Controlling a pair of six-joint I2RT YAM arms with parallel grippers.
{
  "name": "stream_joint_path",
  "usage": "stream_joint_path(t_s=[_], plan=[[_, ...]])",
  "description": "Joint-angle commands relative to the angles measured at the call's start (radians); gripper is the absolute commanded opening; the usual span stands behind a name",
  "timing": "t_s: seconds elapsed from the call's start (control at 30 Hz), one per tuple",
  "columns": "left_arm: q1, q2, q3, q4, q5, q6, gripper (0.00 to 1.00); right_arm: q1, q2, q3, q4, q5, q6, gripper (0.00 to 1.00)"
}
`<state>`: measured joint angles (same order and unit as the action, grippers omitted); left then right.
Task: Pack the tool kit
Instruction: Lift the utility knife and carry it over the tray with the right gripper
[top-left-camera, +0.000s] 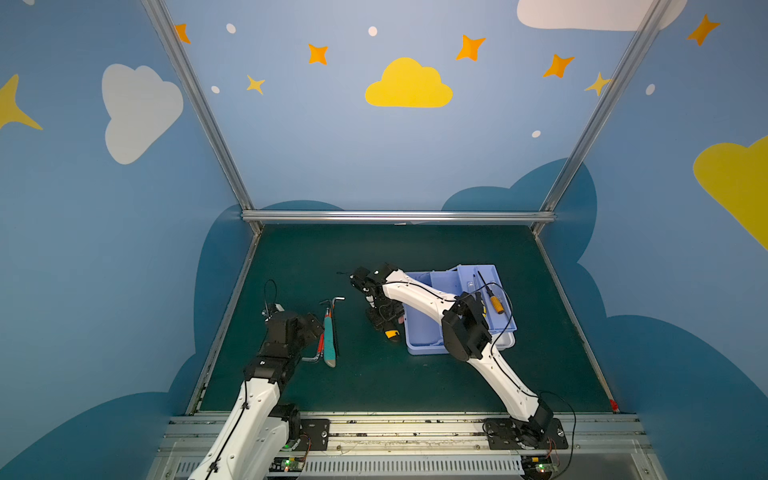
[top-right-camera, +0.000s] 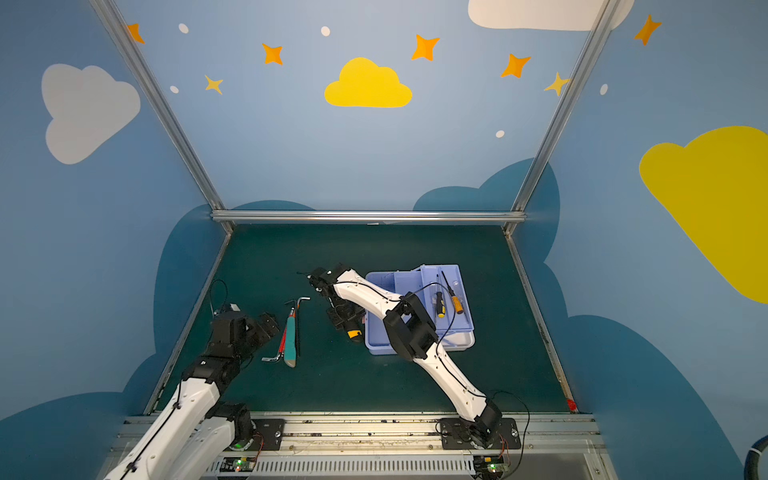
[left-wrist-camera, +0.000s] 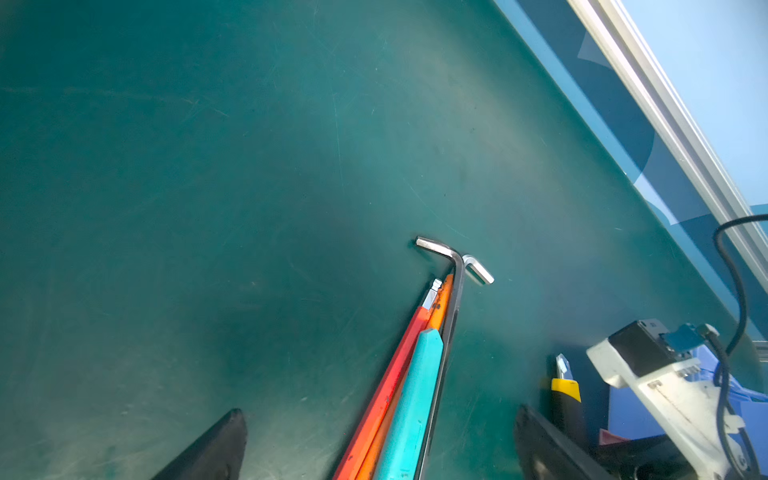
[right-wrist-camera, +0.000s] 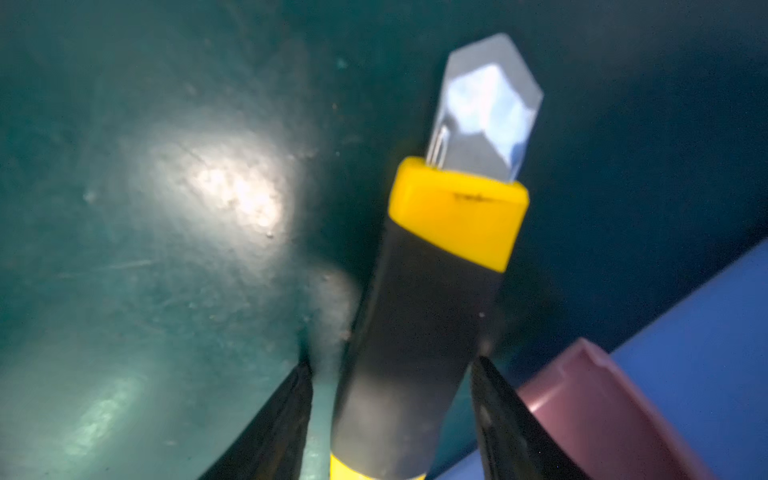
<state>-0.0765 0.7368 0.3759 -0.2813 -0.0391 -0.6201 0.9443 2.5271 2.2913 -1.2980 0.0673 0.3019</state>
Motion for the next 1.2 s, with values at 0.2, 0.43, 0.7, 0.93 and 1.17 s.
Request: stream_joint_path(t_s=[0.2, 0.43, 0.7, 0.93, 1.17], plan=[[0.004, -0.014, -0.002, -0.018, -0.019, 0.018, 1.0, -0.006, 0.015, -0.045, -0.025, -0.014, 0.031, 0.38], [0.004, -0.019, -0.003, -0.018, -0.018, 0.015, 1.0, -0.006, -0.066, -0.037, -0.019, -0.045, 0.037, 0.18], [0.003, -0.019, -0.002, -0.019, -0.018, 0.014, 1.0, -0.032, -0.234, -0.05, -0.024, -0.061, 0.055, 0.1], [0.004, -0.019, -0.004, -0.015, -0.012, 0.011, 1.0, -0.109, -0.389, -0.14, -0.021, -0.056, 0.095, 0.06], [0.003, -0.001, -0.014, 0.012, 0.01, 0.003, 1.0, -0.207, -0.575, -0.377, 0.029, 0.029, 0.154, 0.03]])
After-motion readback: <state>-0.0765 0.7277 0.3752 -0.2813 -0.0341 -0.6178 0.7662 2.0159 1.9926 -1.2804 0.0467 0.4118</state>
